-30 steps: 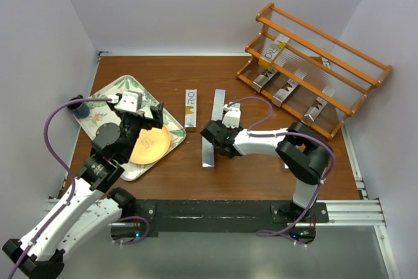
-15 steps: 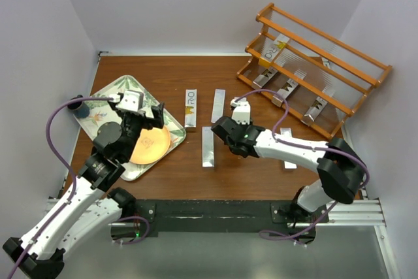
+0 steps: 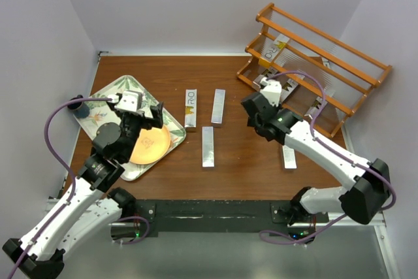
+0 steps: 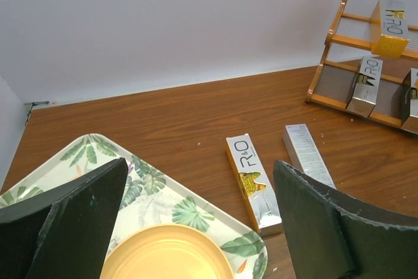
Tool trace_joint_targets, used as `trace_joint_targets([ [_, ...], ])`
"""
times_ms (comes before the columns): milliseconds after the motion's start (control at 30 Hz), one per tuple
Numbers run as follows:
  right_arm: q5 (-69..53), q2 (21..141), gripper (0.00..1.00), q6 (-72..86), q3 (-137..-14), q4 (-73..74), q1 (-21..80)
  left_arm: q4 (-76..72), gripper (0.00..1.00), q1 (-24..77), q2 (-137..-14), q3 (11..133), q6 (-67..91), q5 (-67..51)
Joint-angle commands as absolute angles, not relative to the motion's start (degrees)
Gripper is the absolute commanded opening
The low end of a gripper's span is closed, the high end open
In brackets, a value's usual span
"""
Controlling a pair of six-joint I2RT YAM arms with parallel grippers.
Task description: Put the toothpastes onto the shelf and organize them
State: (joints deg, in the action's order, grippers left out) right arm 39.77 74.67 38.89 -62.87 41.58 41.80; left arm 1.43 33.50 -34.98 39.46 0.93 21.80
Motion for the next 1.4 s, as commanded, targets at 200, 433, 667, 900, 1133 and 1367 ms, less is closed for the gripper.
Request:
trace_joint_targets([
  [200,42.80,69.87,0.15,32.97,-69.95,41.40,31.57,-0.09,0.98,33.40,-34.28,39.90,1.49,22.94],
  [433,41.57,72.85,0.14,31.20,-72.15,35.96,24.88,-0.09,0.98,33.40,-34.36,39.90,1.49,22.85],
  [667,41.22,78.12,0.14,31.03,-74.62,29.28,19.60,-0.09,0.98,33.40,-34.72,39.73,1.41,22.76],
  [900,37.71,84.45,0.14,31.46,-79.88,26.11,14.24,-0.17,0.98,33.40,-35.24,39.81,1.41,22.50],
  [1133,34.99,92.01,0.15,31.03,-87.62,27.60,11.34,-0.09,0.98,33.40,-35.24,39.81,1.41,22.32],
  [1367,34.63,97.29,0.18,30.50,-92.02,28.91,9.93,-0.09,0.98,33.31,-34.98,39.81,1.41,21.97],
])
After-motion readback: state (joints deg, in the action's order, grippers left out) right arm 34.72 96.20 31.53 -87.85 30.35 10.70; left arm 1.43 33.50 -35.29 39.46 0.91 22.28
